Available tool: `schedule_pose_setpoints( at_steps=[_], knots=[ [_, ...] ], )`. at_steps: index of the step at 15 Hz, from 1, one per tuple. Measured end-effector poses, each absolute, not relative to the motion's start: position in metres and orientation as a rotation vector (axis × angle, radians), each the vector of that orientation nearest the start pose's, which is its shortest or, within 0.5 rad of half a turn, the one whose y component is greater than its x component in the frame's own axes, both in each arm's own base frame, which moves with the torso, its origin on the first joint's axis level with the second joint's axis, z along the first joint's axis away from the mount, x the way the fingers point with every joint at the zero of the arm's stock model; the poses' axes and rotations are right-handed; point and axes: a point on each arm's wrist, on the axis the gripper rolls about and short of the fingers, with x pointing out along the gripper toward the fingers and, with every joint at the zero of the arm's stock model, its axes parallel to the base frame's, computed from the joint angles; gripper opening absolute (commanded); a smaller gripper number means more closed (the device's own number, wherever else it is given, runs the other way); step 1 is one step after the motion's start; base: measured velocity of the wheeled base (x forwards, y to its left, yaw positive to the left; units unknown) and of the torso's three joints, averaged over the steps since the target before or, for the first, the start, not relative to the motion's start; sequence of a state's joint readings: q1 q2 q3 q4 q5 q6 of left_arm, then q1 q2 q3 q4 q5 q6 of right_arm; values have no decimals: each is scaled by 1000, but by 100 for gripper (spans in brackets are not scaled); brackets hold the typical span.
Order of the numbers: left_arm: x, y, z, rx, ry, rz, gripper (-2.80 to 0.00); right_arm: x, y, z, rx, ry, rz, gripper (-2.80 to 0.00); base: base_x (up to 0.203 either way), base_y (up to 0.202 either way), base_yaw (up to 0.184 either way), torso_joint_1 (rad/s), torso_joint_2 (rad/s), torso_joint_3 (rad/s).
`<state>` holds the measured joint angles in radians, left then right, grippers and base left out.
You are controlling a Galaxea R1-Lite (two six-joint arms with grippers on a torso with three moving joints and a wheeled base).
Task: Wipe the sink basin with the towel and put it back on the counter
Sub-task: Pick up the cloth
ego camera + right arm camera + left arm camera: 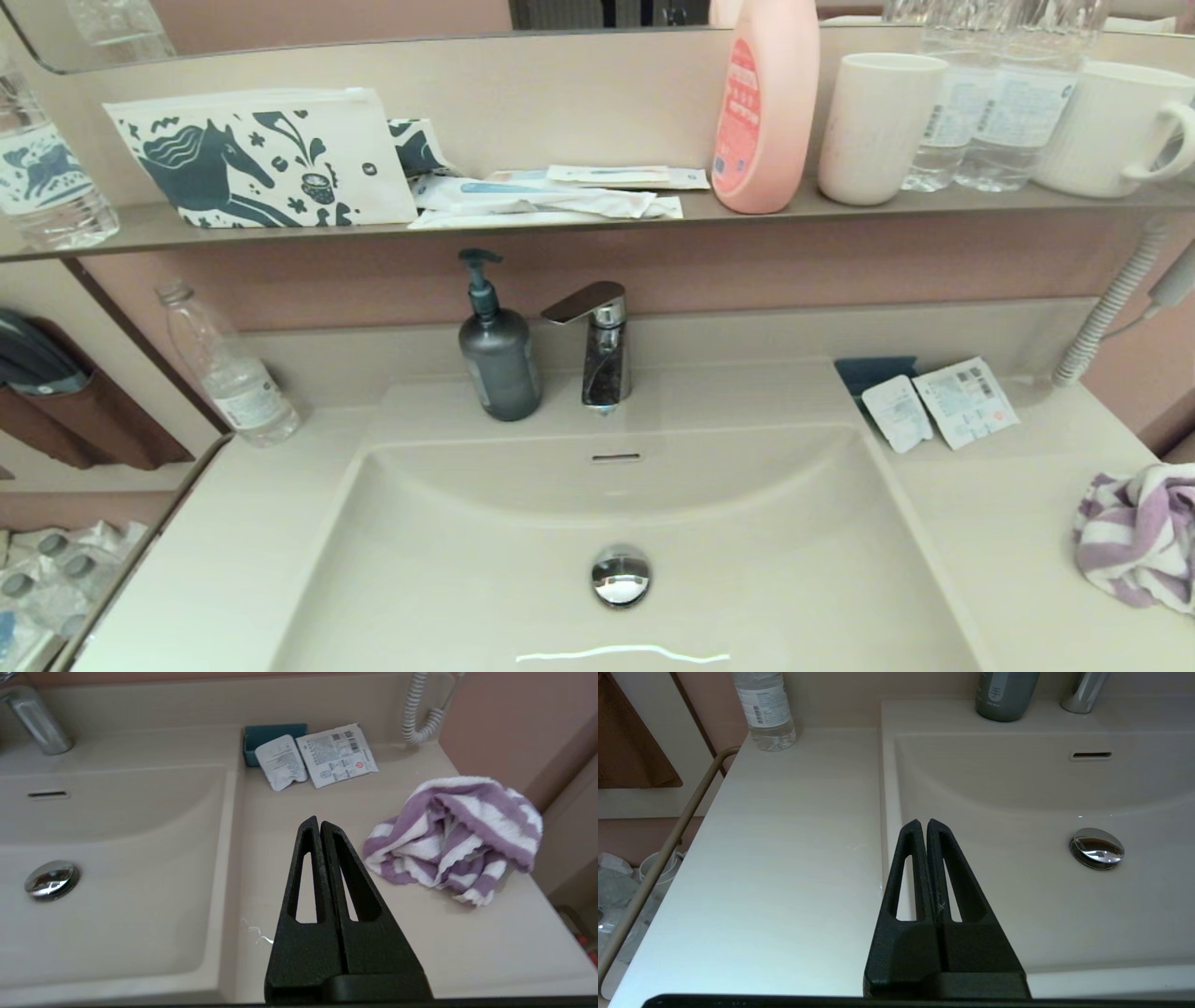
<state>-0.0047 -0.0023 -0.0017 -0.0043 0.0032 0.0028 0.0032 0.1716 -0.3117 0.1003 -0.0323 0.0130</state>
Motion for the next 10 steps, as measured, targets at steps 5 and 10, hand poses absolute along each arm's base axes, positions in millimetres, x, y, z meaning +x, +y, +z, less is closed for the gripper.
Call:
schedule_pose_setpoints(
  at_steps=[5,10],
  knots=[
    [-23,0,76,3,-8,-2,-280,31,-4,217,0,162,-163,-280,0,0,0,0,0,0],
    [-23,0,76,3,-8,-2,-280,122,-46,219,-78,532,-461,-280,0,0,0,0,0,0]
  ],
)
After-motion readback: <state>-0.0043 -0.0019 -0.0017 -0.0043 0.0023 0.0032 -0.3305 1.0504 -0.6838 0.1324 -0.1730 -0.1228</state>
